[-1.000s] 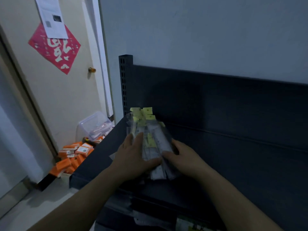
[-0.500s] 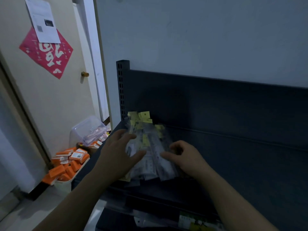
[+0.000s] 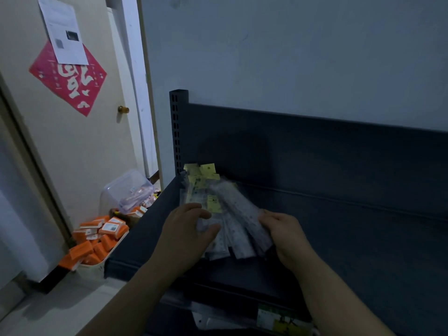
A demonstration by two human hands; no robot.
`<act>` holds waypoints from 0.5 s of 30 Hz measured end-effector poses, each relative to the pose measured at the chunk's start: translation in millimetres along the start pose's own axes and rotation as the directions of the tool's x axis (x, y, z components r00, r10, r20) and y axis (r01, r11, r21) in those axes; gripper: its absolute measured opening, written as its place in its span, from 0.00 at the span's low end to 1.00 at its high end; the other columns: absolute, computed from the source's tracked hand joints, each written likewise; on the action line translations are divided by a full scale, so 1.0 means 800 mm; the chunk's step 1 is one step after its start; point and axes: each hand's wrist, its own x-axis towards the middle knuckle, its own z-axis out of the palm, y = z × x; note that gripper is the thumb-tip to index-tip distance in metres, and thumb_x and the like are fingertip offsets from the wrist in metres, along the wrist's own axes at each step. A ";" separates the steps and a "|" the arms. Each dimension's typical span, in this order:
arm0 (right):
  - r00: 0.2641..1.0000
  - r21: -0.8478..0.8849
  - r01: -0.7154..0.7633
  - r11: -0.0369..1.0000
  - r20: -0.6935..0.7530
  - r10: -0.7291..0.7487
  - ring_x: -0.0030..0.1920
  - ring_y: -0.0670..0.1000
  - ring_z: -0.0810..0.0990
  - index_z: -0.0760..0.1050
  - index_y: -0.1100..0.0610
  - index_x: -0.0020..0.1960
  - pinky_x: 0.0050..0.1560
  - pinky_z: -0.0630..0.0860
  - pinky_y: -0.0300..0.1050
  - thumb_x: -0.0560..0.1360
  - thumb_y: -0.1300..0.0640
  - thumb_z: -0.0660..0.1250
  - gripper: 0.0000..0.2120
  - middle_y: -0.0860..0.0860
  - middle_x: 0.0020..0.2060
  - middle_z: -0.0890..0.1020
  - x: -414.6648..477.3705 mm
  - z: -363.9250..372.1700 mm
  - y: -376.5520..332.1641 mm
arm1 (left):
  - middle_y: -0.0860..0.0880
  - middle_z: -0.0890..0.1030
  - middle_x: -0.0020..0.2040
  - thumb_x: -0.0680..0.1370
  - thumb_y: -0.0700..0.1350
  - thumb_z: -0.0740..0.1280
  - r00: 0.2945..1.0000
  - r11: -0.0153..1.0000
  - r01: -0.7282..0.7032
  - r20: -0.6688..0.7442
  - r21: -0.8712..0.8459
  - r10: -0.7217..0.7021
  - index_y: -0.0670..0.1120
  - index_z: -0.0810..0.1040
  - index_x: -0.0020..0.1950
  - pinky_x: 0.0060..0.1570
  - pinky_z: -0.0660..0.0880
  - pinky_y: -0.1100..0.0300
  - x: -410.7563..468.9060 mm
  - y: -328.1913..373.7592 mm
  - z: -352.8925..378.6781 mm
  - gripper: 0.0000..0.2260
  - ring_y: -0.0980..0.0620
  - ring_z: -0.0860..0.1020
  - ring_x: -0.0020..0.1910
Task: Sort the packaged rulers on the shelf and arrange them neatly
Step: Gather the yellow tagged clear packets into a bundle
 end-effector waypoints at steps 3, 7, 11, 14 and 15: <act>0.996 0.043 0.002 0.999 -0.087 0.002 0.45 0.58 0.81 0.79 0.61 0.45 0.48 0.79 0.53 0.78 0.58 0.65 0.07 0.60 0.45 0.83 -0.004 -0.001 -0.006 | 0.55 0.79 0.56 0.75 0.50 0.70 0.996 0.997 -0.026 -0.090 -0.066 0.020 0.49 0.82 0.53 0.54 0.63 0.67 0.004 0.007 0.001 0.09 0.55 0.74 0.57; 0.993 0.069 0.099 0.993 -0.073 -0.094 0.46 0.56 0.82 0.81 0.56 0.44 0.50 0.80 0.53 0.77 0.55 0.66 0.08 0.56 0.44 0.84 -0.009 0.003 -0.010 | 0.57 0.80 0.51 0.77 0.50 0.68 0.997 0.952 0.066 -0.018 -0.300 -0.075 0.50 0.80 0.56 0.47 0.70 0.71 0.018 0.039 0.007 0.10 0.63 0.77 0.49; 0.985 0.033 0.165 0.986 0.043 -0.167 0.49 0.54 0.84 0.82 0.57 0.51 0.53 0.80 0.52 0.78 0.55 0.65 0.09 0.55 0.49 0.85 -0.009 0.005 -0.007 | 0.47 0.83 0.39 0.79 0.43 0.66 0.953 0.637 0.300 0.191 -0.710 -0.237 0.40 0.81 0.44 0.42 0.81 0.60 0.038 0.069 0.020 0.08 0.55 0.82 0.39; 0.973 -0.017 0.232 0.973 0.005 -0.232 0.53 0.55 0.82 0.83 0.57 0.50 0.57 0.78 0.57 0.78 0.55 0.65 0.09 0.54 0.53 0.83 -0.007 0.002 -0.005 | 0.45 0.84 0.38 0.78 0.39 0.66 0.924 0.515 0.361 0.222 -0.777 -0.313 0.37 0.81 0.44 0.36 0.79 0.61 0.043 0.070 0.026 0.07 0.53 0.83 0.35; 0.969 -0.029 0.246 0.969 -0.007 -0.247 0.53 0.54 0.82 0.83 0.56 0.49 0.58 0.78 0.56 0.77 0.56 0.66 0.08 0.54 0.52 0.83 -0.007 0.000 -0.006 | 0.42 0.84 0.41 0.78 0.39 0.66 0.918 0.494 0.369 0.227 -0.787 -0.325 0.35 0.81 0.46 0.37 0.80 0.60 0.044 0.067 0.028 0.08 0.50 0.83 0.38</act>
